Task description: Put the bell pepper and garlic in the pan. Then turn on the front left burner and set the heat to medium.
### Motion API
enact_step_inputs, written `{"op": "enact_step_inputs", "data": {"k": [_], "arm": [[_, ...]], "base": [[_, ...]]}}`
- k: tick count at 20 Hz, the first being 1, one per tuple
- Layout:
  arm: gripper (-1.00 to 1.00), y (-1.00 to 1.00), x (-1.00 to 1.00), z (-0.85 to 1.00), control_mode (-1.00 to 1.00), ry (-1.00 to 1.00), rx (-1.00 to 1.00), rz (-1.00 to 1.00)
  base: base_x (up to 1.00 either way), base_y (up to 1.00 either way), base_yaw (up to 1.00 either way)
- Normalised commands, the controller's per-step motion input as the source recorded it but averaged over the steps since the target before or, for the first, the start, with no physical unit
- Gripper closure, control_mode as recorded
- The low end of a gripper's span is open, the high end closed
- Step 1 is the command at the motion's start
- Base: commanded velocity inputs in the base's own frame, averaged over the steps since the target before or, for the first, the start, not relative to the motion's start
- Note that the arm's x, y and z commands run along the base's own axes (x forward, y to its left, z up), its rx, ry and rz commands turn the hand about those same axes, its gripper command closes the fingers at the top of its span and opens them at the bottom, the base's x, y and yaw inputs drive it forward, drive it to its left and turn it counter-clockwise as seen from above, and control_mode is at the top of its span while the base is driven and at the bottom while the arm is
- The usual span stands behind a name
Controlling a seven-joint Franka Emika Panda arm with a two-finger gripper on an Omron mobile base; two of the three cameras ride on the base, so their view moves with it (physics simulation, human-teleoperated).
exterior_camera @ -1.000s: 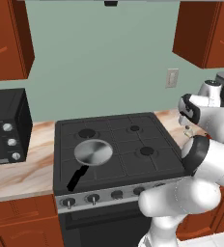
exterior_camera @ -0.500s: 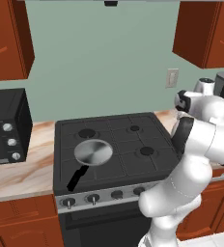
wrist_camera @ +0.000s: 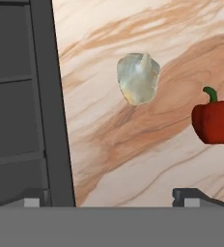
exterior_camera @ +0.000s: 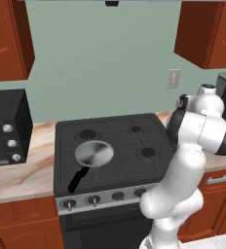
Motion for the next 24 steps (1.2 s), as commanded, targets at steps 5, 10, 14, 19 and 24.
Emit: {"op": "enact_step_inputs", "data": {"k": [5,10,14,19,24], "arm": [[-1.00,-0.12,0.26,-0.17,-1.00,0.00,0.00,0.00],[-1.00,-0.14,0.38,-0.07,-1.00,0.00,0.02,0.00],[-1.00,-0.10,0.40,-0.03,-1.00,0.00,0.03,0.00],[-1.00,-0.03,0.15,-0.05,-1.00,0.00,0.02,0.00],[-1.00,-0.01,0.11,-0.21,-1.00,0.00,0.01,0.00]], "base": [[0.00,0.00,0.00],[0.00,0.00,0.00],[0.00,0.00,0.00],[0.00,0.00,0.00],[0.00,0.00,0.00]]}}
